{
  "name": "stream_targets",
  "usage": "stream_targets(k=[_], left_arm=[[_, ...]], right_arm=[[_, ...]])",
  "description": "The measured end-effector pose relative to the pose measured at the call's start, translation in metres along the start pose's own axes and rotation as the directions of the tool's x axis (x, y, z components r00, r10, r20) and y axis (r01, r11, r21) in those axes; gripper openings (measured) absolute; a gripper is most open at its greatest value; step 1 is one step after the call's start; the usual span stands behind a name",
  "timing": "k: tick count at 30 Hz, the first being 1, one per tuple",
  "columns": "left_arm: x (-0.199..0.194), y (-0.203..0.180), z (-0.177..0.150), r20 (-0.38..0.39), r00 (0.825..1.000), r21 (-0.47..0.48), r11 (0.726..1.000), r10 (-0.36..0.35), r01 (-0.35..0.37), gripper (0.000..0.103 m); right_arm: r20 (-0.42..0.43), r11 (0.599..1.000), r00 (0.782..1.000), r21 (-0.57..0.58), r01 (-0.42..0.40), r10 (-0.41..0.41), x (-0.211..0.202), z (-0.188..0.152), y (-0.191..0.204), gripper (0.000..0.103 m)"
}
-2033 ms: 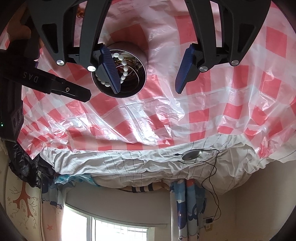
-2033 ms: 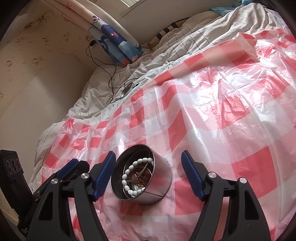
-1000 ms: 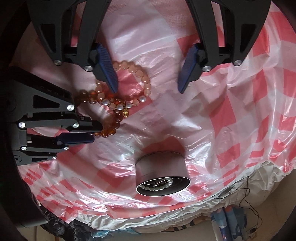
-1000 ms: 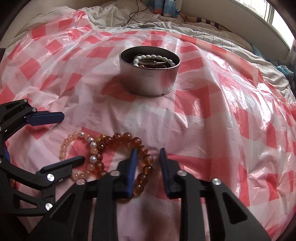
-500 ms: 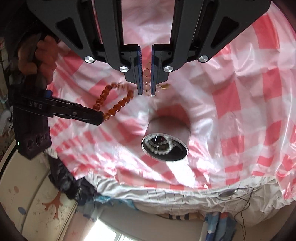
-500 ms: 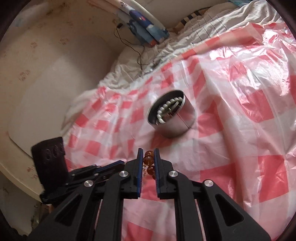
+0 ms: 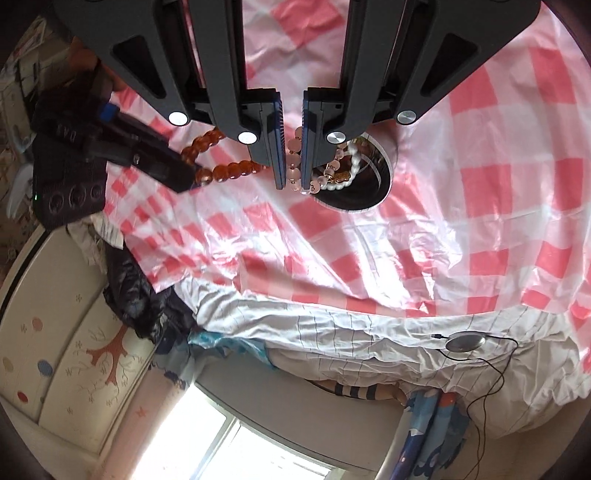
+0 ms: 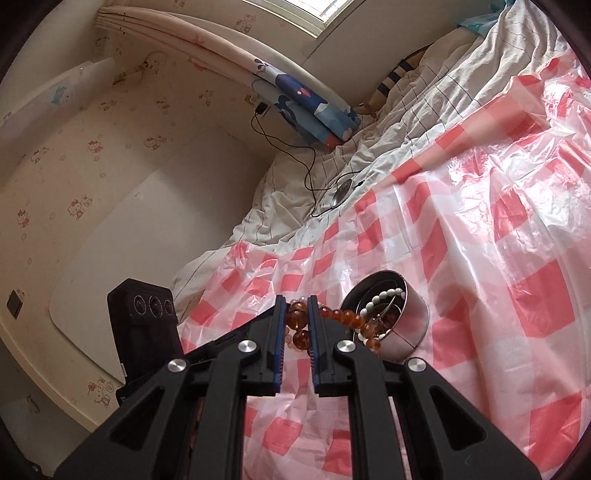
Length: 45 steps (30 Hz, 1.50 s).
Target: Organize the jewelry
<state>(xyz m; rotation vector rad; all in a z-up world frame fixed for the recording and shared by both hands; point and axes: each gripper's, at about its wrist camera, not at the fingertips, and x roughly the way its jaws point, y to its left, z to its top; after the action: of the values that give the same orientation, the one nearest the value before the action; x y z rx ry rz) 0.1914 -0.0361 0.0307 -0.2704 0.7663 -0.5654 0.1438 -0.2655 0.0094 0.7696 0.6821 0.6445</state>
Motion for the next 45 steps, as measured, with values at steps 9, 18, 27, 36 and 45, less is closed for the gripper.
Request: stream_targets(k=[9,18,27,36,45], left_arm=[[0.051,0.037,0.0,-0.102,0.945,-0.001,0.95,0.311,-0.313,0.008],[0.006,0.04,-0.001,-0.024,0.937,0.001,0.938,0.347,-0.347,0.044],[-0.02,-0.002,-0.037,0.038,0.86,0.126,0.851,0.509,-0.509,0.085],[-0.064,-0.039,-0.076,0.102,0.817,0.131,0.807,0.567,-0.576,0.095],[-0.09,-0.053,-0.12,0.081,0.819,0.116,0.811,0.568,-0.574,0.095]], right_arm=[[-0.053,1.0,0.998,0.024,-0.02,0.022,0.053,0.02,-0.01,0.012],[-0.046,0.94,0.939,-0.035,0.34,-0.342,0.075,0.017,-0.041,0.04],[0.005,0.882,0.886,-0.089,0.463,-0.464,0.025,-0.007,-0.015,0.066],[0.116,0.727,0.769,-0.263,0.634,-0.629,-0.039,-0.071,0.027,0.094],[0.095,0.719,0.757,-0.255,0.646,-0.647,-0.044,-0.095,0.038,0.095]])
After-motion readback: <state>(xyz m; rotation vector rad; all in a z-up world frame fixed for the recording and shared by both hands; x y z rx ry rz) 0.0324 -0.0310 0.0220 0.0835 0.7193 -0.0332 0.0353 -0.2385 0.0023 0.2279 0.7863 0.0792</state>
